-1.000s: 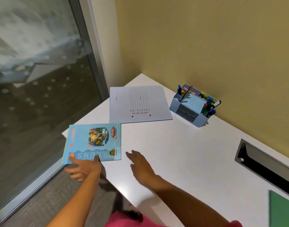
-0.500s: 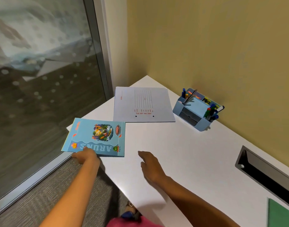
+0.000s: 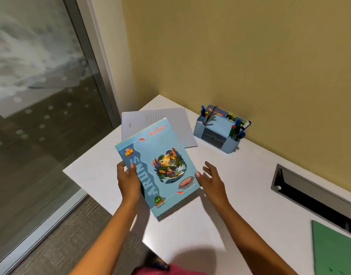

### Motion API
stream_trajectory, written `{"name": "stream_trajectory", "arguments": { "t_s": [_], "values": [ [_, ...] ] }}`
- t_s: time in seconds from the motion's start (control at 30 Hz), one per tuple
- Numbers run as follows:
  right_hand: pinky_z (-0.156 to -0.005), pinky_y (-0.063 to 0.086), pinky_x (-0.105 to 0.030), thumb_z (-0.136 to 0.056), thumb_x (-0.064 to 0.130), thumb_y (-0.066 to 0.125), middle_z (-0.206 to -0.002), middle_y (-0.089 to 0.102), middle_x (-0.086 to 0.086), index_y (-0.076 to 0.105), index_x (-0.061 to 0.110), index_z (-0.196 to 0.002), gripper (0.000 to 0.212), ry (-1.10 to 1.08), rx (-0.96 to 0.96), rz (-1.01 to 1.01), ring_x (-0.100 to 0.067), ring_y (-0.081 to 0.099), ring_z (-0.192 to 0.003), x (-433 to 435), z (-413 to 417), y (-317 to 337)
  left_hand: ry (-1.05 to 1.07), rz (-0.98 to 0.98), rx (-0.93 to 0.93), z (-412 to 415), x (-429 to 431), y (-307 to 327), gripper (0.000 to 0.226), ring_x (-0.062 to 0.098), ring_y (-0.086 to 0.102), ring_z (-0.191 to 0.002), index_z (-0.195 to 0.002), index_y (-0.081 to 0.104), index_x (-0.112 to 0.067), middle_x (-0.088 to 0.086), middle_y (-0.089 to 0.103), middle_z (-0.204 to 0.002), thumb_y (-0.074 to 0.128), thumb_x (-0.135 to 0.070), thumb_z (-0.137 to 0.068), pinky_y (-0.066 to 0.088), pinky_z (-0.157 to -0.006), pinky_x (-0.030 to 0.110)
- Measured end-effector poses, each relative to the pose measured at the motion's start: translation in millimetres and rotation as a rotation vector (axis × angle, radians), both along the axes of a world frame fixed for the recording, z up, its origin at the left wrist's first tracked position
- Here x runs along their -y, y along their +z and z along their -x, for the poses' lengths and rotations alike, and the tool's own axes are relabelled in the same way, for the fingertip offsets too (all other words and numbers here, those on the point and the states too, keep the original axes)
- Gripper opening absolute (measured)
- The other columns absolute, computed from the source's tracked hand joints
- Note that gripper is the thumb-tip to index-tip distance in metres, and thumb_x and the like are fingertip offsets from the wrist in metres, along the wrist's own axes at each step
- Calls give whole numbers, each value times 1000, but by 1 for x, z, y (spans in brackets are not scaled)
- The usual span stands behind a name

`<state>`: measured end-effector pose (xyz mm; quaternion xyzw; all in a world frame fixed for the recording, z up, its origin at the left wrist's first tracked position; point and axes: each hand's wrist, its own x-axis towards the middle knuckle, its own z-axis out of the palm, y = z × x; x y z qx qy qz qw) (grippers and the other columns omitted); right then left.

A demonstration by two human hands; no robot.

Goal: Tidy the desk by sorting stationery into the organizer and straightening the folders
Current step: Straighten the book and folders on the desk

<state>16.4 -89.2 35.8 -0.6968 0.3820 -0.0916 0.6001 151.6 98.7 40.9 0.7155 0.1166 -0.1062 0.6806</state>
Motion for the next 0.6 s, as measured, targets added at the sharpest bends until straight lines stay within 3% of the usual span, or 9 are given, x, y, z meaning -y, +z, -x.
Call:
{"name": "stream_trajectory", "arguments": {
  "t_s": [0.13,0.2,0.3,0.47,0.6],
  "values": [
    [-77,57,-30,-92,30,59,-112,67,-6,51,22,-126,37,-33,17,-57,-19,68,-96,16,31,-4,-265,38,54,9,39,17,17,30,68,-94,-113,45,-20,13,68,-110,46,-29,-99,54,-86,50],
    [-77,57,-34,-93,25,58,-98,69,-4,58,15,-117,26,-100,19,-27,-21,69,-91,19,47,-8,-360,59,72,16,60,24,16,24,71,-89,-112,47,-22,8,70,-107,46,-30,-98,57,-80,43],
    [-74,56,-39,-95,18,55,-94,71,-9,61,11,-100,10,-248,60,-30,-26,69,-89,22,68,-14,-484,85,105,28,88,33,16,13,72,-84,-110,51,-23,0,72,-101,46,-32,-98,58,-69,29],
    [-61,56,-24,-96,11,52,-97,70,-5,59,14,-94,8,-537,142,-60,-21,71,-83,32,96,-22,-794,0,175,45,125,31,18,-4,66,-86,-113,53,-37,-18,67,-101,42,-36,-99,52,-69,13],
    [-74,59,-42,-96,7,51,-98,68,-9,59,17,-92,13,-718,145,-52,-28,70,-88,43,114,-31,-1026,-152,151,64,135,5,34,2,68,-79,-130,43,-36,-6,68,-107,50,-32,-96,53,-65,14]
  ]
}}
